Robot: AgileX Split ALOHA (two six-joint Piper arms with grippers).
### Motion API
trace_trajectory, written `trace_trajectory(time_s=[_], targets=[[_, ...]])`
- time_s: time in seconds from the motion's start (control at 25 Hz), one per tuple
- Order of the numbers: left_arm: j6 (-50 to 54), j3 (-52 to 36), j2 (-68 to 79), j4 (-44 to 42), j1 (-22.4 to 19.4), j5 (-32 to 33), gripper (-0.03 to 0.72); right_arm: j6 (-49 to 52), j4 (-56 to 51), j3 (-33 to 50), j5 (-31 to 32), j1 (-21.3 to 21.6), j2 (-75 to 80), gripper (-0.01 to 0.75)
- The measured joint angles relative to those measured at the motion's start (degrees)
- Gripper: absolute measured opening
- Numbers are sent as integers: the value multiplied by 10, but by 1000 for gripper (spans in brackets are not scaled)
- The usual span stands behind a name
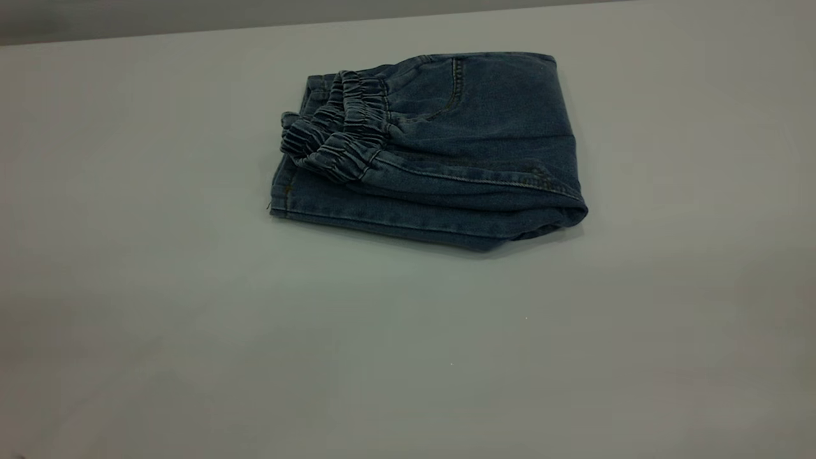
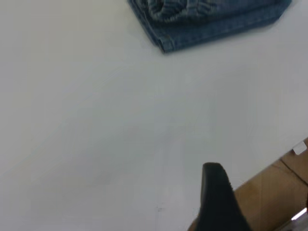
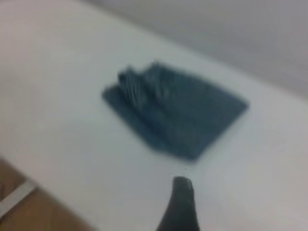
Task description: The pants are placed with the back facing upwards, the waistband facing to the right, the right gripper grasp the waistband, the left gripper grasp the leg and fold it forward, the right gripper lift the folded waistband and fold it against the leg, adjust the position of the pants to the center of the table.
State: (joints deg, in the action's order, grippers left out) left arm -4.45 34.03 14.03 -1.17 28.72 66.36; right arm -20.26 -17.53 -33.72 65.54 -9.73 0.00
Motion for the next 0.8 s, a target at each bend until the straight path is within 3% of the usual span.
trace_trajectory(time_s=[0.24, 0.52, 0.8], targets=[[0, -26, -11, -4, 0, -4, 399, 14, 22, 43, -39, 0, 0, 535], [3, -52, -11, 28, 0, -46, 399, 44, 43, 44, -33, 0, 0, 535], [4, -52, -11, 28, 0, -47, 399, 44, 43, 44, -33, 0, 0, 535]])
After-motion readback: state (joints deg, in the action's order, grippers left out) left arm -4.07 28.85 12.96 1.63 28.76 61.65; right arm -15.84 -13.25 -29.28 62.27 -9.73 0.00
